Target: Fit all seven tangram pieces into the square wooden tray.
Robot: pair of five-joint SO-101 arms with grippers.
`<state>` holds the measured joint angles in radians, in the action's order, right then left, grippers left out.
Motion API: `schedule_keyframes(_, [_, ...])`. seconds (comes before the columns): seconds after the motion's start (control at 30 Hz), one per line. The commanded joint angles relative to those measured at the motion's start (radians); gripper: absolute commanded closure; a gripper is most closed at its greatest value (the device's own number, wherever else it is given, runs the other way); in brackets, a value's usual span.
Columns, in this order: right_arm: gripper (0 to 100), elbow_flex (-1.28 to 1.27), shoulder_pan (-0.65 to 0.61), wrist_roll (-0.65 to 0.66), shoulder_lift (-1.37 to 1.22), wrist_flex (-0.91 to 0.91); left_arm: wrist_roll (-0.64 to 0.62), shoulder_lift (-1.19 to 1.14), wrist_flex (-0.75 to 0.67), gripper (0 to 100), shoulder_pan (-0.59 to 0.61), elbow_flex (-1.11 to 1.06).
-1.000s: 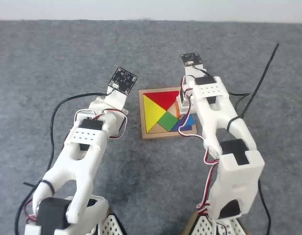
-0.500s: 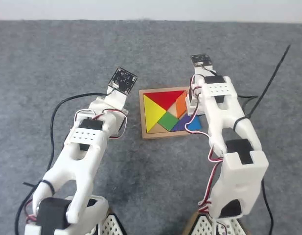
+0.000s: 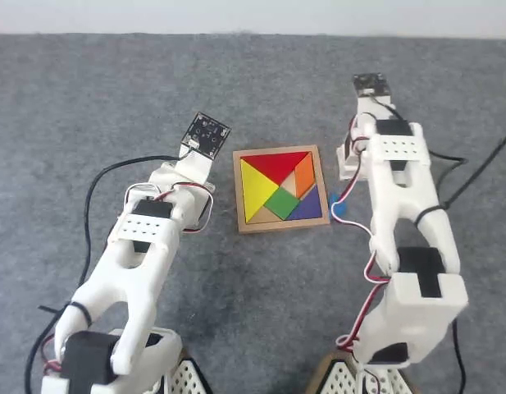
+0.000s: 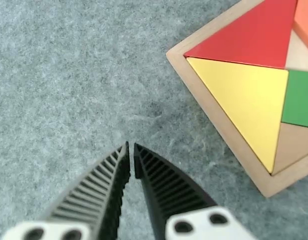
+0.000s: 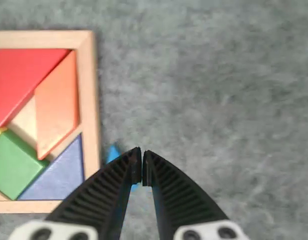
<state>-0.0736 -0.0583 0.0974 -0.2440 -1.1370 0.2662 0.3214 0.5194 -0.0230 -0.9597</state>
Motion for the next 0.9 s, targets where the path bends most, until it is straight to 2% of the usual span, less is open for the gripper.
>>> schedule_keyframes(0.0, [98.9, 0.025, 0.016, 0.127, 0.085, -0.084, 0.006, 0.044, -0.018, 99, 0.003, 0.004])
schedule_keyframes(0.1, [97.9, 0.023, -0.002, 0.265, 0.085, -0.196, 0.006, 0.044, -0.018, 99, 0.005, 0.004])
schedule_keyframes(0.27, [84.2, -0.034, -0.048, 0.347, 0.101, -0.243, 0.006, 0.044, -0.018, 99, 0.005, 0.004])
schedule_keyframes(0.4, [82.0, -0.172, -0.13, 0.324, 0.199, -0.203, 0.006, 0.044, -0.018, 99, 0.005, 0.004])
schedule_keyframes(0.57, [83.4, -0.393, -0.189, 0.222, 0.371, -0.005, 0.006, 0.037, -0.021, 99, 0.002, 0.004])
schedule_keyframes(0.7, [83.3, -0.462, -0.188, 0.167, 0.384, 0.12, 0.006, 0.041, -0.021, 99, 0.005, 0.004])
schedule_keyframes(0.87, [83.3, -0.46, -0.148, 0.209, 0.311, 0.194, 0.006, 0.038, -0.021, 99, 0.003, 0.004])
